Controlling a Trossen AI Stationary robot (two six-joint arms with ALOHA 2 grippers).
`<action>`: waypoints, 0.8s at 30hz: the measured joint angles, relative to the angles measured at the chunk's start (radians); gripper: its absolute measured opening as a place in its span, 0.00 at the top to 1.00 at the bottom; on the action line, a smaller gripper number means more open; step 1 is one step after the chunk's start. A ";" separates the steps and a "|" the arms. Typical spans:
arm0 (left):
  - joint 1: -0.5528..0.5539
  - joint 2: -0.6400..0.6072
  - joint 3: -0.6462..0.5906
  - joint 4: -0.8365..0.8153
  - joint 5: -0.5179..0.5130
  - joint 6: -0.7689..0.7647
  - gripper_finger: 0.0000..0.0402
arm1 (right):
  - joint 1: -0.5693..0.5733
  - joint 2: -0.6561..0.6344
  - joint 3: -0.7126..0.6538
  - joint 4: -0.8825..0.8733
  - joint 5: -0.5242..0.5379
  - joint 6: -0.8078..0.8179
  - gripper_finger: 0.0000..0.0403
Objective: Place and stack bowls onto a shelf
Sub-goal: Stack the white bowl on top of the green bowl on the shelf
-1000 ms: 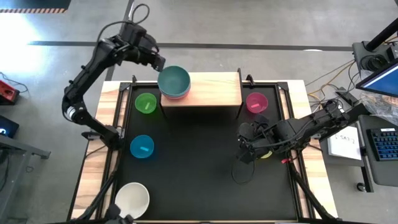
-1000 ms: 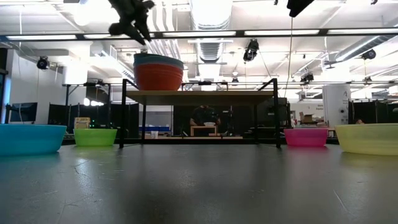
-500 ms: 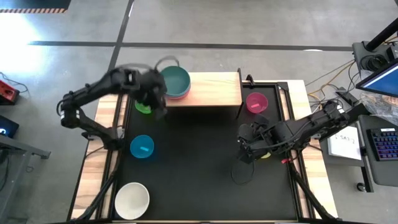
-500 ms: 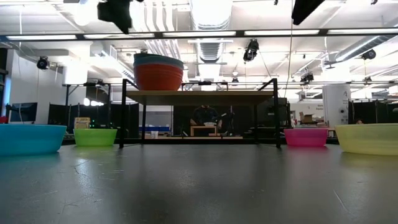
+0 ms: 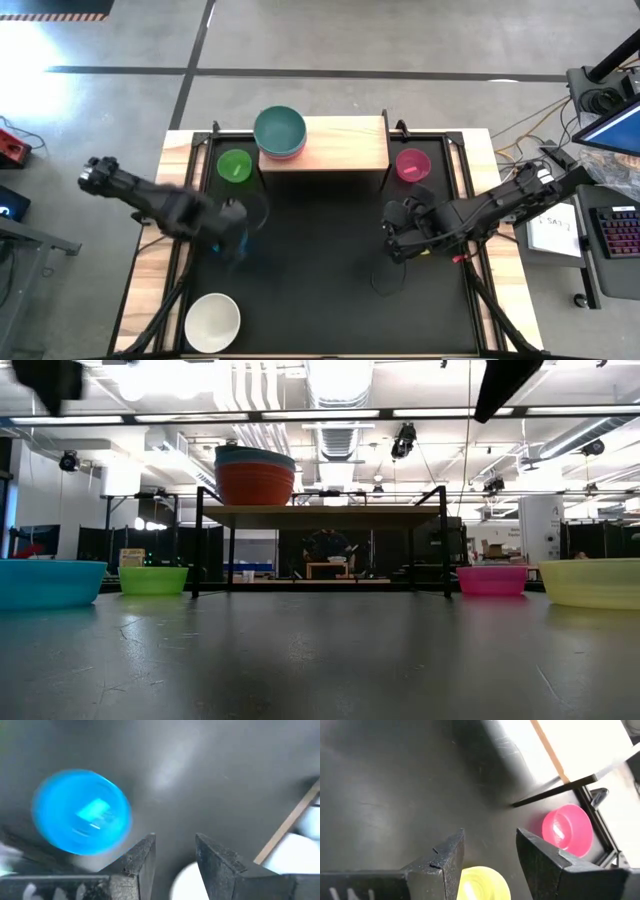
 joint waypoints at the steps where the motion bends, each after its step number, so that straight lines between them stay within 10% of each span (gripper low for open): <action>1: -0.053 -0.002 -0.024 0.040 0.000 -0.074 0.70 | 0.000 0.000 -0.007 0.001 0.001 0.001 0.58; 11: -0.362 0.138 -0.130 0.289 0.001 -0.772 0.70 | 0.000 0.000 -0.061 0.007 0.038 0.027 0.58; 24: -0.392 0.447 0.070 0.318 0.155 -0.859 0.70 | 0.000 0.000 -0.118 0.006 0.054 0.016 0.59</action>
